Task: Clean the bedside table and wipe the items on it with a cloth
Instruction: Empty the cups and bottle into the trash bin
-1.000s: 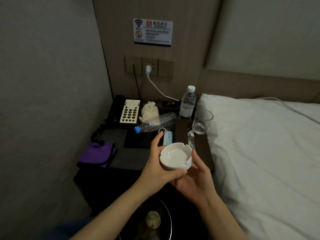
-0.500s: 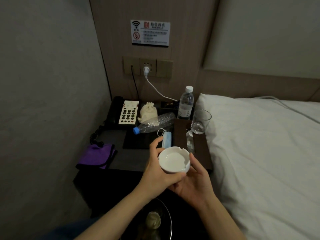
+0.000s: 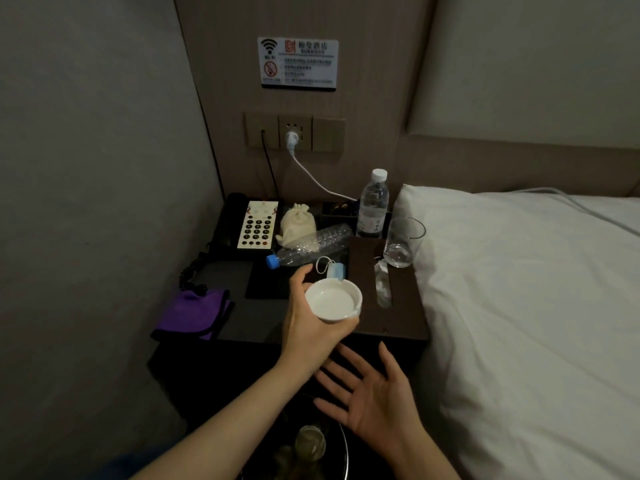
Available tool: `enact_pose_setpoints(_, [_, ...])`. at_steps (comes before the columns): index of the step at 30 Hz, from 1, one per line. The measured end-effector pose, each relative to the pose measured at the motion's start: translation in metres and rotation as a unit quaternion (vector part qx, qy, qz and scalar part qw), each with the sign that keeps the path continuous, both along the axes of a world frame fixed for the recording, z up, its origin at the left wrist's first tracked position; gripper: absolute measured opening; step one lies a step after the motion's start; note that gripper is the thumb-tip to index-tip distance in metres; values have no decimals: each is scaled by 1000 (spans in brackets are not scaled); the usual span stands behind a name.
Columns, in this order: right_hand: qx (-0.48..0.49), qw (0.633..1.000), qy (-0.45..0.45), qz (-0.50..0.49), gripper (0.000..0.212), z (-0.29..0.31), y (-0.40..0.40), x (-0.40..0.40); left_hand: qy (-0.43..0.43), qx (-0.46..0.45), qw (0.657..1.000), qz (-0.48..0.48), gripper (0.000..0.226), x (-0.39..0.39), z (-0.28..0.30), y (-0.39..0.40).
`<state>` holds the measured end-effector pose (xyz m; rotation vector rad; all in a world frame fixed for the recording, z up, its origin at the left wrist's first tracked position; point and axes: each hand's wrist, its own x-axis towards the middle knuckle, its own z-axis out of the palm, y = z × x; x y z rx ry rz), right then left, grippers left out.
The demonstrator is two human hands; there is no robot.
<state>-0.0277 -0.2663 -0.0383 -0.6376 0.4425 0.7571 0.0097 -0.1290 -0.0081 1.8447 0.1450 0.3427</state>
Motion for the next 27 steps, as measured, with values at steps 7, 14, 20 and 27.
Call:
enact_pose_setpoints(7, [-131, 991, 25, 16, 54, -21, 16, 2, 65, 105, 984, 131, 103, 5, -33, 74])
enact_pose_setpoints(14, [-164, 986, 25, 11, 45, -34, 21, 6, 101, 195, 963, 158, 107, 10, -58, 109])
enact_pose_setpoints(20, [-171, 985, 10, 12, 46, -37, 22, 9, 93, 188, 967, 141, 106, 13, -67, 112])
enact_pose_setpoints(27, [-167, 986, -26, 12, 47, -39, 23, 6, 99, 190, 968, 131, 105, 14, -73, 112])
